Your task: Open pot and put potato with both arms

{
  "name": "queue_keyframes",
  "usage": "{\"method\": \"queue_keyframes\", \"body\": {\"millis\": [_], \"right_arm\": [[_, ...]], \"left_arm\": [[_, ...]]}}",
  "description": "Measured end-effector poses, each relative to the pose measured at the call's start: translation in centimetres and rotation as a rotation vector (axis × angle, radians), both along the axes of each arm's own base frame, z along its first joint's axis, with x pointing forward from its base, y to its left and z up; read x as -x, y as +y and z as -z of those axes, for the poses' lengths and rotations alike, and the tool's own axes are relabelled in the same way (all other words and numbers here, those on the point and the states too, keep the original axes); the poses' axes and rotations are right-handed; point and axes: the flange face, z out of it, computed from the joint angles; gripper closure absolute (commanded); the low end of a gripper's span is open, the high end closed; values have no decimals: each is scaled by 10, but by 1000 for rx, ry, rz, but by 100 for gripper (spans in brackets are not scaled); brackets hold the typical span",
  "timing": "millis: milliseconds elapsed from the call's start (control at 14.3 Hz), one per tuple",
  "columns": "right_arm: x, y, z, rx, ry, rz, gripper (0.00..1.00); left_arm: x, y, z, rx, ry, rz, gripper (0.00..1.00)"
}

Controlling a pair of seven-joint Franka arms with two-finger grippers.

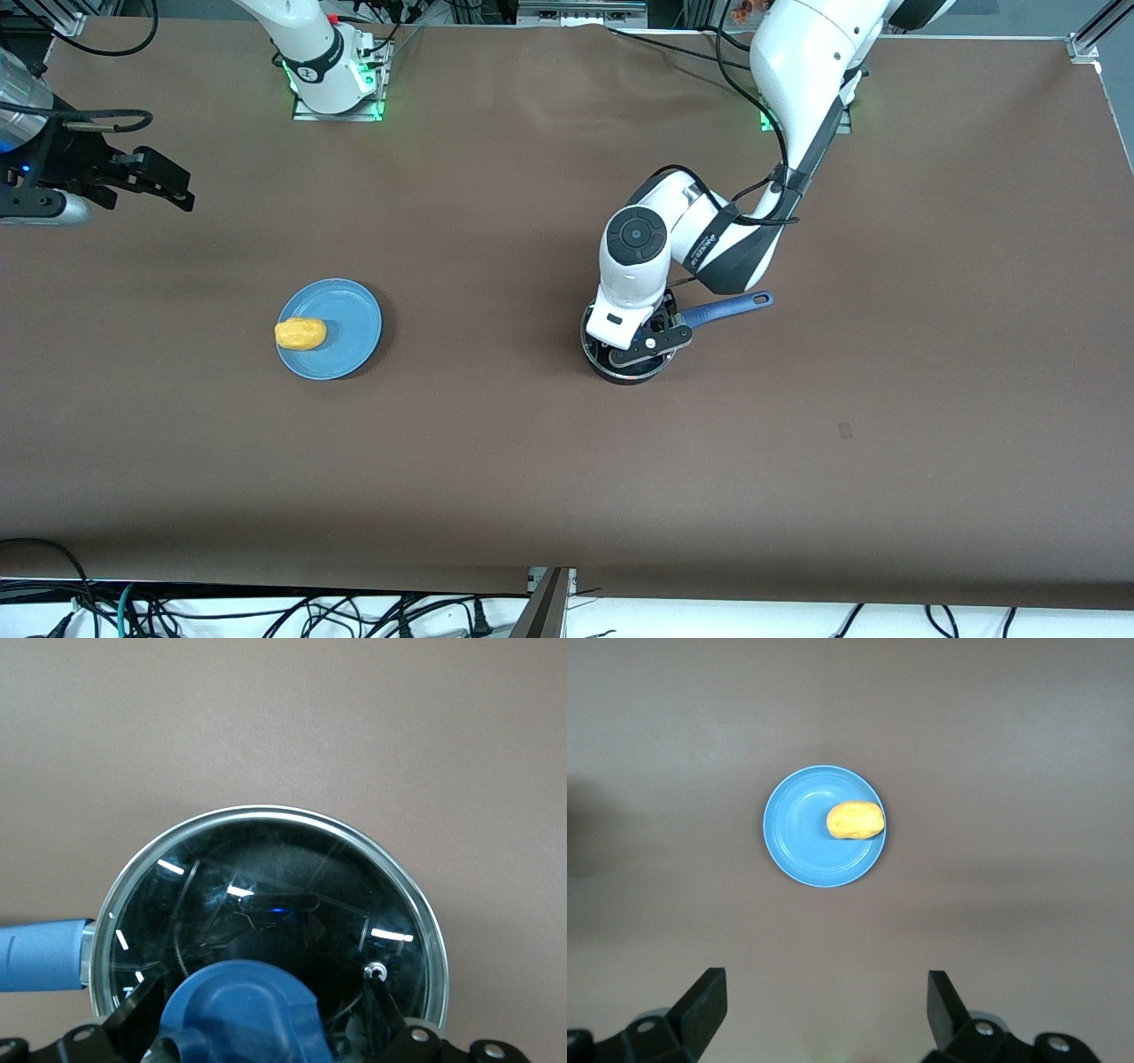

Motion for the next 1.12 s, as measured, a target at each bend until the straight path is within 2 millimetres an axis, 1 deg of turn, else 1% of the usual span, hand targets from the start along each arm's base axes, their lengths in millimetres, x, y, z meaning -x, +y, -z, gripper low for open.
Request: {"method": "queue_keyframes", "body": {"millis": [210,420,770,910,980,1050,1120], "right_arm": [[0,0,0,0,0,0,0],[0,0,0,0,0,0,0],[0,0,0,0,0,0,0],[0,0,0,0,0,0,0],[0,0,0,0,0,0,0],[0,0,0,0,0,0,0],[0,0,0,0,0,0,0]], "left_arm": [[1,-1,0,0,2,15,11],[2,-1,-1,-5,8,36,19],[2,0,-4,-9,12,47,26],[2,0,-6,-13,15,47,40],[2,1,-8,-16,17,46,43],[3,2,-8,-22,23,45,44],[4,3,-5,-26,29,46,49]]}}
